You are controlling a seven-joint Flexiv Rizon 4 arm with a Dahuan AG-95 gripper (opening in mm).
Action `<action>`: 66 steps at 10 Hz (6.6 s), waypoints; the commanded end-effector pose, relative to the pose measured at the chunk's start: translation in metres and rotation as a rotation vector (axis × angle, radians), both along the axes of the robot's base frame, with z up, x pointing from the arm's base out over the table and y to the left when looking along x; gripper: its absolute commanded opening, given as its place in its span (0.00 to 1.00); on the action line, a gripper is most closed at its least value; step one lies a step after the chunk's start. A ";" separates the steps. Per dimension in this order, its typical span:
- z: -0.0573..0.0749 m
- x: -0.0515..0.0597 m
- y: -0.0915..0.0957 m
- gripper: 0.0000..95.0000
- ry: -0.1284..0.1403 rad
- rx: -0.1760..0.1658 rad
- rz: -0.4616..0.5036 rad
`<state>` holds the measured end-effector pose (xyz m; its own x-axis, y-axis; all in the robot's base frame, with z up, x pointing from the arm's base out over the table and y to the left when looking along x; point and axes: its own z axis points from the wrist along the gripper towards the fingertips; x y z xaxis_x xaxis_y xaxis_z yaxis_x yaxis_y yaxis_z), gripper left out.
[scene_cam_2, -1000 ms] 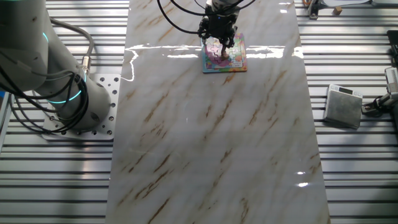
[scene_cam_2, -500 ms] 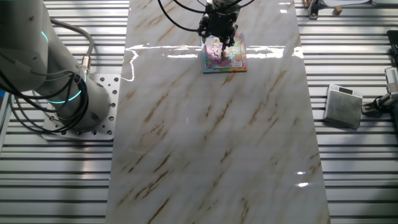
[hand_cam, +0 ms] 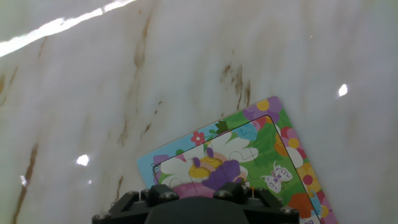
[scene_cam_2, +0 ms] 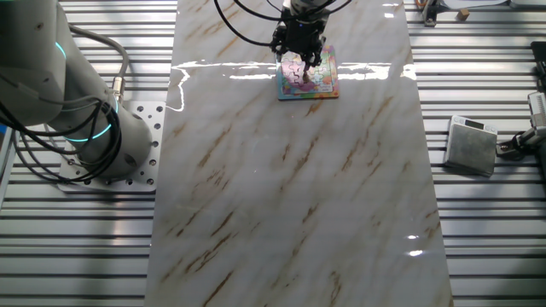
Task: Assemble one piece of a puzzle
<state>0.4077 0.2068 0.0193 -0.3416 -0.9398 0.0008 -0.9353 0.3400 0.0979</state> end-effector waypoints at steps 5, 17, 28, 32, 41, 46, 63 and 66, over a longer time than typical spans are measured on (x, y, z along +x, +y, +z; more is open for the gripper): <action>-0.001 0.002 -0.006 0.60 -0.003 0.002 0.011; -0.004 0.004 -0.007 0.60 -0.005 0.002 0.010; -0.006 0.005 -0.007 0.60 -0.007 0.007 0.026; -0.005 0.005 -0.007 0.60 -0.007 0.008 0.025; 0.003 0.003 -0.011 0.60 -0.006 0.012 0.027; 0.002 -0.001 -0.012 0.80 -0.005 0.021 0.025; -0.015 -0.016 -0.003 0.80 -0.025 0.007 0.024; -0.016 -0.016 0.001 0.80 -0.031 -0.001 0.027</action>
<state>0.3920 0.2087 0.0072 -0.3167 -0.9485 -0.0077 -0.9464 0.3154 0.0693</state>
